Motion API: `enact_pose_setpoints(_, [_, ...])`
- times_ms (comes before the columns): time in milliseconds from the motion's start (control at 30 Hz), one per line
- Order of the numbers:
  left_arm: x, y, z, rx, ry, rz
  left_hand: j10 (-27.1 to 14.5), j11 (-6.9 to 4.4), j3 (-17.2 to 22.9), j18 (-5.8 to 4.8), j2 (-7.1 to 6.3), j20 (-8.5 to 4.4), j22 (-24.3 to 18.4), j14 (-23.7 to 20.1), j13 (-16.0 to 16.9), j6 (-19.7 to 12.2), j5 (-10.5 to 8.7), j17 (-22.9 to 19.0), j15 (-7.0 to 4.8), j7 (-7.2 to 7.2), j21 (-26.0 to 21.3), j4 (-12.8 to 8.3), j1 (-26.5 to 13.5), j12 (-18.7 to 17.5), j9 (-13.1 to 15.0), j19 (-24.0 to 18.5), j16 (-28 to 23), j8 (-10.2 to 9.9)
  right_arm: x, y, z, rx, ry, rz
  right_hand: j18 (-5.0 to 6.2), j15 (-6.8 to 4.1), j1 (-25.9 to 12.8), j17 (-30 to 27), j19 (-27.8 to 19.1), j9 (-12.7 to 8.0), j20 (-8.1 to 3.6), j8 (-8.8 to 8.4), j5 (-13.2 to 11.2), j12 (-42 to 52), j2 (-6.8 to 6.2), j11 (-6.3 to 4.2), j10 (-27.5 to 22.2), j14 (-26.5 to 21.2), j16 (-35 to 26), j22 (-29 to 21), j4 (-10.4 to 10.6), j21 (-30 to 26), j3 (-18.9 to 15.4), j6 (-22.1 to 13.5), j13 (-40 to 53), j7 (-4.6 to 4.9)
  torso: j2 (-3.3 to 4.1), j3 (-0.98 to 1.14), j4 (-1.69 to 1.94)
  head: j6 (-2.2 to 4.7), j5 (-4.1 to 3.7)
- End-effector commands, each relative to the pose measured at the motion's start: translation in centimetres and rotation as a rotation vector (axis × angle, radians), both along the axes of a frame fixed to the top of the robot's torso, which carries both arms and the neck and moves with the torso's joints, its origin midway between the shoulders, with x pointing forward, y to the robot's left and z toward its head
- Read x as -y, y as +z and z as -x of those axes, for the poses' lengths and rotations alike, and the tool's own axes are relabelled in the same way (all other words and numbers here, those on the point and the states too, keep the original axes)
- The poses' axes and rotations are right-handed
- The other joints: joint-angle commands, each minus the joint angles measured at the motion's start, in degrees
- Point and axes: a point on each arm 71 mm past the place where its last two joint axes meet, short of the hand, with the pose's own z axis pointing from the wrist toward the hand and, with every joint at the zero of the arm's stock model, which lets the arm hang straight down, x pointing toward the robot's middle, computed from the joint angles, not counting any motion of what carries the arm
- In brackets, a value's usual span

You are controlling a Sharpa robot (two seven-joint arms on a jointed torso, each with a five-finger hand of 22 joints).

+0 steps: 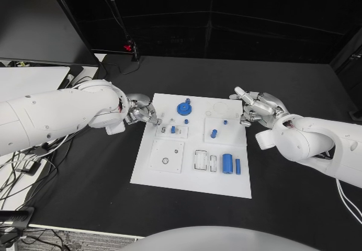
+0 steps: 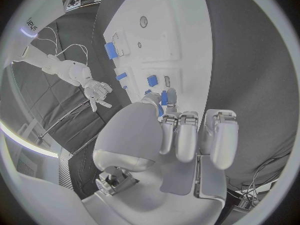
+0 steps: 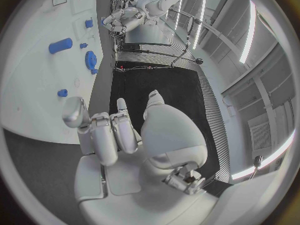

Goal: Assemble the parts on the task board

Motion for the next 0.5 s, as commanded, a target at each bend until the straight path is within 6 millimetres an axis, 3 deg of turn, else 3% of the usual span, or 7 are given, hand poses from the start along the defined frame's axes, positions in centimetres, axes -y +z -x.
enact_pose_setpoints(33, [0.15,-0.02,0.17,-0.013,0.029,-0.011,6.0,-0.32,0.5,-0.37,3.74,-0.35,15.1,5.9,14.9,0.9,0.20,15.1,-0.27,-0.41,0.2,0.0,4.2,-0.1,0.0,6.0,0.1,0.0,-0.08,0.14,0.00,0.009,0.001,-0.004,0.16,0.51,-0.3,11.1,-0.4,-0.1,0.04,0.30,0.2,-0.4,0.11,0.05,-0.5,2.4,0.4,6.5,0.0,0.2,-0.4,-0.4,8.2,5.58,0.01,0.02,-0.03,-0.04,0.02])
enact_pose_setpoints(500, [1.03,-0.72,0.31,-0.067,0.009,-0.056,6.0,-0.33,0.9,-0.37,3.64,-0.35,15.1,5.9,14.9,0.8,0.33,15.1,-0.26,-0.39,0.2,0.0,4.3,-0.1,0.0,6.0,0.1,-0.1,-0.17,0.15,0.02,0.010,0.004,-0.006,0.18,0.52,-0.3,11.1,-0.5,-0.1,0.04,0.33,0.2,-0.4,0.11,0.05,-0.5,2.3,0.4,6.5,0.0,0.1,-0.4,-0.5,8.2,5.59,0.02,0.02,-0.04,-0.34,0.01])
